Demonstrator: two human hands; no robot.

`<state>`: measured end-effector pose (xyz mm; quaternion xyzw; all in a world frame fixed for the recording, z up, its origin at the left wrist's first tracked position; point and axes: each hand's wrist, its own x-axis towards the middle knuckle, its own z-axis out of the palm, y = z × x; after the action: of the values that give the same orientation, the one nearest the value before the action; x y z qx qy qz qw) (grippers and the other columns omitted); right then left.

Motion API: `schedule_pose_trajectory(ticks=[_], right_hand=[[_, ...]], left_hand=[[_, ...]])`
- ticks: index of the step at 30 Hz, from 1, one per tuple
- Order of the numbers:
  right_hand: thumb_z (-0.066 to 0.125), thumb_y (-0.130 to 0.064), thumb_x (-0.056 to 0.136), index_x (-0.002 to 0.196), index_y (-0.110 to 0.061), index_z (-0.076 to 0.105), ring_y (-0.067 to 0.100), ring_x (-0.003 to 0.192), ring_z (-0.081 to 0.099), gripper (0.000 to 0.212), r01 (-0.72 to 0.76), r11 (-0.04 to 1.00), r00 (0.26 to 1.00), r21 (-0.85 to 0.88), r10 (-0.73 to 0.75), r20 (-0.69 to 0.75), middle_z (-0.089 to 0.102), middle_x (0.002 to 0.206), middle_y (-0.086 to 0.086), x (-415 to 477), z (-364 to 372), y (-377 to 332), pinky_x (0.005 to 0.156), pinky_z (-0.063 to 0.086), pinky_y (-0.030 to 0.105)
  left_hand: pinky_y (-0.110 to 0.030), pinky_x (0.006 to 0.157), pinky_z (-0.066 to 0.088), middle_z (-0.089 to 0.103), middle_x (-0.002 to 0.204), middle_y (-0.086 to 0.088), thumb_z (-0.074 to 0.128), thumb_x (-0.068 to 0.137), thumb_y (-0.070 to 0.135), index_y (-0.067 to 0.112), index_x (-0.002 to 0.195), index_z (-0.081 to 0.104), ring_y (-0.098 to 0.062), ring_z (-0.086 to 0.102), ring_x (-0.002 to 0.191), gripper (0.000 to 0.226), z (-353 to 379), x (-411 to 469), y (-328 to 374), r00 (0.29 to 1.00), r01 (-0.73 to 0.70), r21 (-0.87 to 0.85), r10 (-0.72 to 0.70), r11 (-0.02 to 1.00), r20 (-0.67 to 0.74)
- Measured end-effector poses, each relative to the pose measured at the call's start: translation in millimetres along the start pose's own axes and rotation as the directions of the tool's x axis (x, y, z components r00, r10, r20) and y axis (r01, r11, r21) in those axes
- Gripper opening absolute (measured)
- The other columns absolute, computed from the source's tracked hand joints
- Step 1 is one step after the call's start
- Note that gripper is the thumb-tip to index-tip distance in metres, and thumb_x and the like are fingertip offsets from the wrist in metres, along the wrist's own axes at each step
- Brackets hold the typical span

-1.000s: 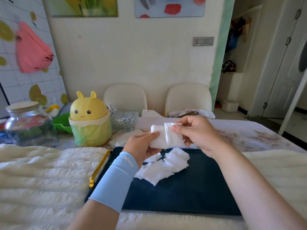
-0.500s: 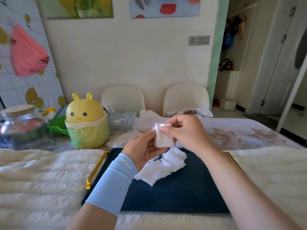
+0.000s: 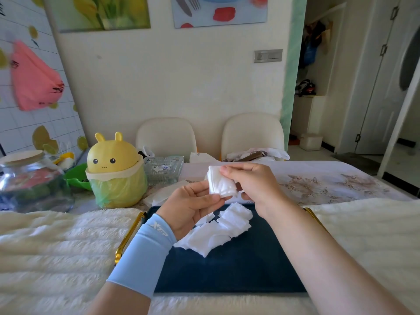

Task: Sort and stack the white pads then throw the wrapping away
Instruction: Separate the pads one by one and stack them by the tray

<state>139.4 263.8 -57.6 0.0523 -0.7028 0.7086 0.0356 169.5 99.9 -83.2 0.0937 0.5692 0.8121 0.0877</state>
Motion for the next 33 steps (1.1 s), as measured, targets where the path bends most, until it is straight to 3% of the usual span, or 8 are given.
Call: schedule_pose_trajectory(ticks=[4,9,12,16,20,24,30,33], right_hand=[[0.083,-0.024,0.081,0.093,-0.019,0.080,0.005,0.053,0.060,0.013,-0.062,0.998,0.998,0.023,0.062,-0.007,0.074,0.074,-0.005,1,2,2,0.049,0.039,0.021],[0.083,-0.021,0.081,0.096,-0.017,0.079,0.005,0.078,0.068,0.016,0.069,0.992,0.994,-0.110,-0.059,0.092,0.075,0.088,-0.005,2,4,4,0.061,0.048,0.010],[0.081,-0.022,0.084,0.106,-0.022,0.073,0.000,0.077,0.064,0.024,0.072,0.976,0.992,-0.204,-0.048,0.118,0.070,0.093,-0.010,4,0,6,0.060,0.044,0.010],[0.075,-0.023,0.086,0.088,-0.031,0.072,-0.010,0.069,0.057,0.009,0.253,0.765,0.967,-0.592,-0.198,0.158,0.070,0.089,-0.015,6,-11,7,0.067,0.040,0.017],[0.077,-0.023,0.086,0.101,-0.033,0.077,-0.014,0.067,0.056,0.018,0.361,0.657,0.873,-0.661,0.011,0.488,0.064,0.073,-0.030,-7,5,7,0.062,0.039,0.005],[0.073,-0.031,0.086,0.119,-0.042,0.070,-0.004,0.081,0.052,0.035,0.448,0.486,0.790,-0.750,0.178,0.587,0.053,0.088,-0.028,-18,27,24,0.071,0.041,0.017],[0.080,-0.021,0.085,0.094,-0.025,0.078,0.003,0.081,0.068,0.010,0.258,0.835,0.873,-0.486,0.014,0.487,0.076,0.090,-0.010,-6,16,21,0.079,0.055,0.023],[0.077,-0.012,0.087,0.102,-0.017,0.075,0.007,0.066,0.066,0.016,0.112,0.960,0.942,-0.255,-0.020,0.335,0.076,0.088,-0.002,-3,11,16,0.061,0.050,0.024]], left_hand=[[-0.025,0.080,0.059,0.070,0.116,-0.022,0.056,0.089,-0.007,-0.001,0.116,0.067,-0.026,0.071,0.100,0.030,0,-1,3,1.000,0.030,-0.020,-0.029,0.999,0.009],[-0.033,0.081,0.061,0.072,0.110,-0.019,0.058,0.093,0.027,0.003,0.115,0.067,-0.027,0.072,0.096,0.034,1,1,6,0.996,0.074,-0.043,-0.076,0.996,-0.039],[-0.029,0.073,0.062,0.075,0.102,-0.016,0.059,0.096,0.016,0.002,0.106,0.066,-0.023,0.074,0.086,0.019,-3,6,0,0.983,0.102,0.032,-0.096,0.994,-0.158],[-0.032,0.070,0.063,0.071,0.111,-0.021,0.066,0.093,0.011,-0.005,0.112,0.063,-0.028,0.072,0.094,0.025,-22,11,1,0.921,0.099,0.112,-0.049,0.989,-0.387],[-0.037,0.073,0.063,0.070,0.111,-0.020,0.067,0.092,0.012,0.002,0.105,0.065,-0.031,0.071,0.098,0.017,-41,11,5,0.866,0.087,0.142,-0.004,0.986,-0.501],[-0.035,0.070,0.063,0.070,0.109,-0.017,0.068,0.091,0.012,0.007,0.102,0.066,-0.032,0.071,0.096,0.012,-47,10,7,0.850,0.057,0.140,0.026,0.988,-0.526],[-0.039,0.077,0.062,0.073,0.102,-0.014,0.068,0.091,0.012,0.012,0.093,0.070,-0.028,0.072,0.093,0.003,-44,9,6,0.840,0.052,0.205,0.068,0.977,-0.539],[-0.038,0.079,0.061,0.074,0.104,-0.015,0.070,0.089,0.013,0.008,0.099,0.071,-0.028,0.072,0.096,0.011,-40,9,4,0.861,0.058,0.154,0.028,0.986,-0.508]])
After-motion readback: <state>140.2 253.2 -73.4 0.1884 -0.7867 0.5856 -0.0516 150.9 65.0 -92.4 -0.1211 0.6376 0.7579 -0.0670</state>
